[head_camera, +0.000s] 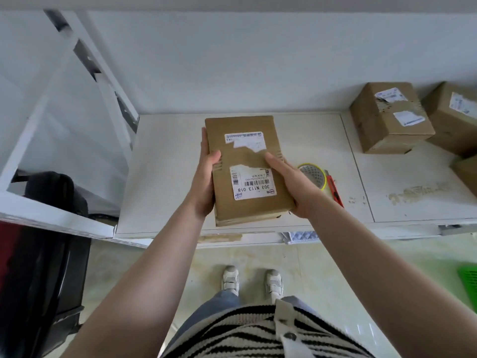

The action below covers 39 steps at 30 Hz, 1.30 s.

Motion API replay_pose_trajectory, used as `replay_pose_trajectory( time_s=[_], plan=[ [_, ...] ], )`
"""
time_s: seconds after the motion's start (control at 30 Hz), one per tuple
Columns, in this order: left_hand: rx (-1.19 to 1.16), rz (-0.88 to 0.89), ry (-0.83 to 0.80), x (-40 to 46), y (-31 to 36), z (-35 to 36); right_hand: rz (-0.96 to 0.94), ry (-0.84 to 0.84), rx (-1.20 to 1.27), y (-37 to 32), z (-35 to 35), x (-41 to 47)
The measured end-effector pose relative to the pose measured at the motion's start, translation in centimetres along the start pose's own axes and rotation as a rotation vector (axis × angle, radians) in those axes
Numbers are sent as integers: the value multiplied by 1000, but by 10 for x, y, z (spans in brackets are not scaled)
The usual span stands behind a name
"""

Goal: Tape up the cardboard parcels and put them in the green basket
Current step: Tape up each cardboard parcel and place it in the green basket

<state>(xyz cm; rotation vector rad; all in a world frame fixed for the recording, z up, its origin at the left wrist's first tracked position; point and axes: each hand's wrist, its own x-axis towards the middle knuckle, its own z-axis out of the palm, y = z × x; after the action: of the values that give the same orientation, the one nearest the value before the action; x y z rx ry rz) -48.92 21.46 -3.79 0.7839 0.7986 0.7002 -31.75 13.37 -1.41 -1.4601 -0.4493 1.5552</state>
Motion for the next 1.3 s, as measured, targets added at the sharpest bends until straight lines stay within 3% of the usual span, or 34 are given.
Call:
replay_pose_trajectory(
  time_s=[0.1, 0.23, 0.33, 0.53, 0.63, 0.7, 0.77, 0.87, 0.97, 1.07, 1.1, 1.17, 1.23, 1.3],
  plan=[
    [-23, -108, -105, 4, 1, 20, -49, 29, 116, 3, -13, -16],
    [39, -128, -177, 11, -2, 63, -127, 143, 174, 4, -46, -41],
    [255, -68, -209, 16, -12, 97, -164, 242, 247, 7, -74, -63],
    [409, -215, -502, 16, -41, 183, -207, 384, 318, 26, -146, -117],
    [518, -185, -578, 14, -65, 243, -215, 456, 91, 37, -210, -155],
    [692, -193, -655, 12, -84, 284, -176, 612, -117, 40, -255, -184],
    [939, -249, -805, 8, -109, 329, -226, 753, -350, 43, -297, -217],
    [1388, -173, -1121, -6, -153, 399, -319, 739, -643, 50, -354, -262],
    [1532, -216, -1260, -20, -196, 465, -193, 611, -591, 65, -405, -300],
    [1575, -265, -1363, -29, -237, 521, -173, 652, -492, 92, -449, -332],
    [1621, -203, -1405, -33, -249, 539, -183, 700, -458, 102, -461, -341],
    [1830, 196, -1428, -40, -278, 575, -207, 836, -336, 124, -485, -355],
    [1994, 697, -1314, -46, -310, 609, -236, 980, -168, 146, -512, -365],
    [1941, 962, -1178, -50, -343, 638, -241, 1123, 39, 163, -540, -371]
  ],
)
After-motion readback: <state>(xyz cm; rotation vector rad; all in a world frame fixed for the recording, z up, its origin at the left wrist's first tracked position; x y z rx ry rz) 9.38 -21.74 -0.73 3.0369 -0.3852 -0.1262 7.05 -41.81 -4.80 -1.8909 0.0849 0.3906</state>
